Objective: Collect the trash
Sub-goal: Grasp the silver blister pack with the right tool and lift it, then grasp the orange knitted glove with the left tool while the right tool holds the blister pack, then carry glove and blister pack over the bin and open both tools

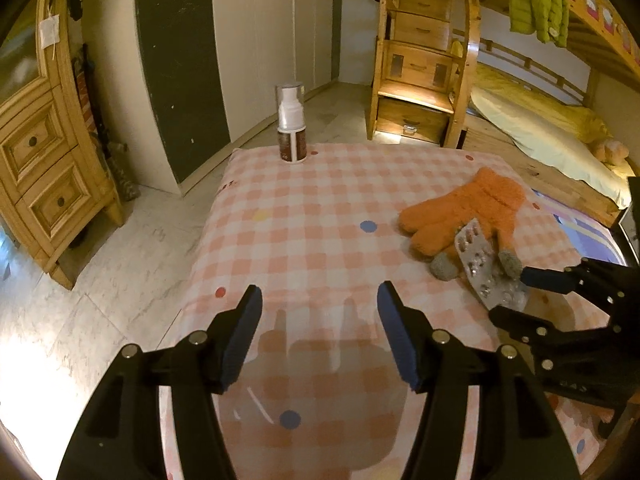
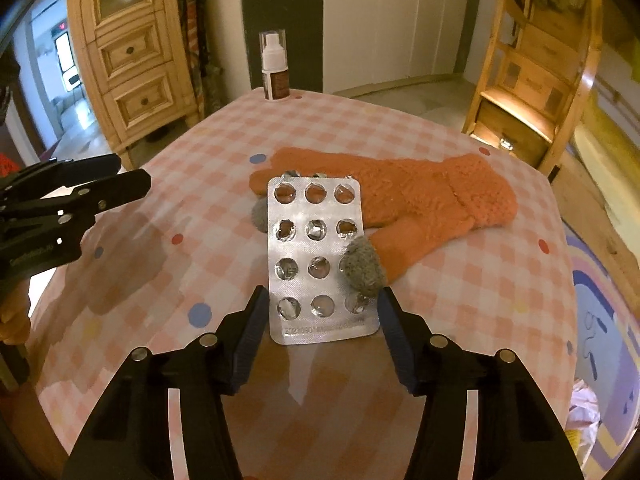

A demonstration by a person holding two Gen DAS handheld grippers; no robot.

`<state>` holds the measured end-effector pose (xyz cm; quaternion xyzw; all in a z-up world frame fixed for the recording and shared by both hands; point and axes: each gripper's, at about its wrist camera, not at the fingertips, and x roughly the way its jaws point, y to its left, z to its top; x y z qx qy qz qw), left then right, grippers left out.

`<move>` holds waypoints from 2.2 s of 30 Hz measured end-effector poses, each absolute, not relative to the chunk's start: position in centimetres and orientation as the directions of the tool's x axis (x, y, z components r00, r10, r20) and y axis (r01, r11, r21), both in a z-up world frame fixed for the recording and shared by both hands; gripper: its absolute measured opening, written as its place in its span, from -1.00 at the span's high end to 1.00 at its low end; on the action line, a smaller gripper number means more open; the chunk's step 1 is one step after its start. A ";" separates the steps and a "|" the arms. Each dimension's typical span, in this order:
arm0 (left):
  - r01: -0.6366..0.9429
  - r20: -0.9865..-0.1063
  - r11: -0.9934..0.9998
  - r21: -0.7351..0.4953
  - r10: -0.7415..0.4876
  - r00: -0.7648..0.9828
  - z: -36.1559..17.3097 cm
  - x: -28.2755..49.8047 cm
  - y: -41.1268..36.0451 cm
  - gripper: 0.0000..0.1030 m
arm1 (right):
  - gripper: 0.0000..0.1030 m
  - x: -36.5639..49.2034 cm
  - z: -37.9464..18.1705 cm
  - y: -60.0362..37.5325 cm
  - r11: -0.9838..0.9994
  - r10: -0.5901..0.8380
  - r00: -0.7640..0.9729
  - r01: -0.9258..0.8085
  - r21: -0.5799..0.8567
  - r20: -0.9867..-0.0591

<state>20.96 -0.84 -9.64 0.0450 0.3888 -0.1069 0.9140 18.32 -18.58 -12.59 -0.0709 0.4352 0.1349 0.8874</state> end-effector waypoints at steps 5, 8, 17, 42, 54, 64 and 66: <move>0.201 -0.719 0.980 -0.001 -0.140 0.680 -9.7 21.3 -0.2 -0.13 | -0.07 16.6 -10.1 -18.9 0.928 0.322 0.626 -0.357 0.107 -0.710; 0.195 -0.721 0.981 -0.007 -0.140 0.678 -9.9 21.6 -0.3 -0.13 | -0.07 15.8 -8.8 -19.1 0.927 0.338 0.671 -0.360 0.109 -0.660; 0.284 -0.720 0.959 0.017 -0.185 0.669 -10.3 22.5 -4.5 -0.30 | -0.08 17.4 -7.9 -24.5 1.000 0.011 0.773 -0.016 -0.001 -0.635; 0.558 -0.776 0.820 0.125 -0.269 0.570 -12.5 25.5 -15.2 0.72 | -0.08 17.5 -9.3 -29.8 0.982 -0.070 0.728 0.169 0.080 -0.683; 0.492 -0.671 0.858 -0.146 -0.451 0.588 -6.9 16.5 -8.1 0.80 | -0.08 13.3 -7.7 -30.4 0.965 -0.006 0.796 0.164 0.206 -0.605; 0.595 -0.627 0.792 -0.137 -0.535 0.567 -2.5 9.4 -11.4 0.80 | -0.08 5.0 -4.5 -32.6 0.953 -0.001 0.824 0.173 0.249 -0.567; 0.646 -0.612 0.756 -0.104 -0.561 0.558 -1.8 8.1 -14.0 0.80 | -0.08 3.6 -4.1 -33.7 0.952 -0.030 0.824 0.196 0.234 -0.566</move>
